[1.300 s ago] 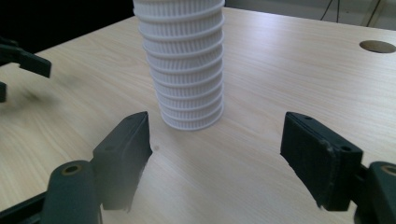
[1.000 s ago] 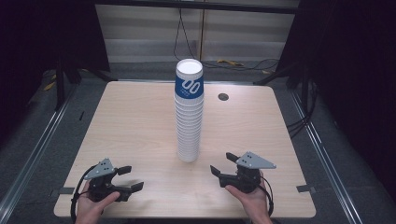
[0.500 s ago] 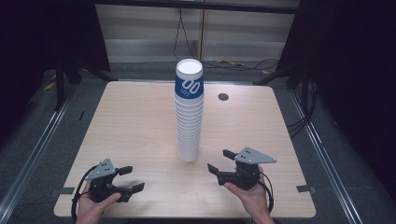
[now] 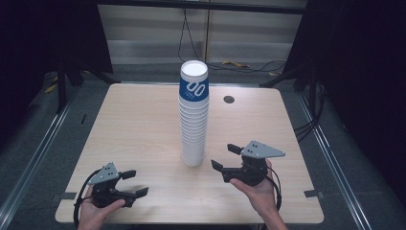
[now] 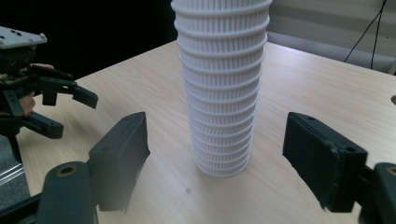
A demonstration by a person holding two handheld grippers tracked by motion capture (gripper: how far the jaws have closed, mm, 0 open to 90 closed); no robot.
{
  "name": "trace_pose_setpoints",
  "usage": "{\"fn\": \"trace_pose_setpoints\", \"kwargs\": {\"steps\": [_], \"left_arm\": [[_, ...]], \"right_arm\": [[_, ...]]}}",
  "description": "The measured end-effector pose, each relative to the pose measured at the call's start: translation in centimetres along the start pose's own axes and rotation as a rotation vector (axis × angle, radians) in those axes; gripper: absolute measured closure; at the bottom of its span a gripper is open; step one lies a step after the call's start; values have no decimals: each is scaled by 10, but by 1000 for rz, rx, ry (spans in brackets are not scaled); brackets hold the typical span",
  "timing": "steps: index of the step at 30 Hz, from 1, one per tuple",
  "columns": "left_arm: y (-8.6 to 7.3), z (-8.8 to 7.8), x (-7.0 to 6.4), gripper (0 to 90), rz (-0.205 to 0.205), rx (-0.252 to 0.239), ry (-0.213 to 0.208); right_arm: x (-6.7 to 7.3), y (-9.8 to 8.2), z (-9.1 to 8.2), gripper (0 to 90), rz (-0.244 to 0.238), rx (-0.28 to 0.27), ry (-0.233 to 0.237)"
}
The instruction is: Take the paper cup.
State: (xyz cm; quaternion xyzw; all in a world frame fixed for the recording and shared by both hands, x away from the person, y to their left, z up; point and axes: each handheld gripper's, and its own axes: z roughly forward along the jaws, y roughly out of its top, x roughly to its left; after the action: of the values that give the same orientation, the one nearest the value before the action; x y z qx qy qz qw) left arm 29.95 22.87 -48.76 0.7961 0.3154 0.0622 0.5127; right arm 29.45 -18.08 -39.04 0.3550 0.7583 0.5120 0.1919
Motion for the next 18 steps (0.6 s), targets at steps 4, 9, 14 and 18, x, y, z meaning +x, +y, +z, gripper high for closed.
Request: {"fn": "trace_pose_setpoints", "kwargs": {"steps": [4,9,14,18], "left_arm": [[0,2,-1,159,2,1,-8],[0,2,0,159,5,3,-12],[0,3,-2,159,5,3,-16],[0,3,-1,159,7,5,-14]], "right_arm": [[-1,12,0,216,-7,-23,9],[-1,24,4,198,-9,-39,28],[-2,36,7,192,-24,-54,32],[-4,47,9,188,-24,-80,50]]}}
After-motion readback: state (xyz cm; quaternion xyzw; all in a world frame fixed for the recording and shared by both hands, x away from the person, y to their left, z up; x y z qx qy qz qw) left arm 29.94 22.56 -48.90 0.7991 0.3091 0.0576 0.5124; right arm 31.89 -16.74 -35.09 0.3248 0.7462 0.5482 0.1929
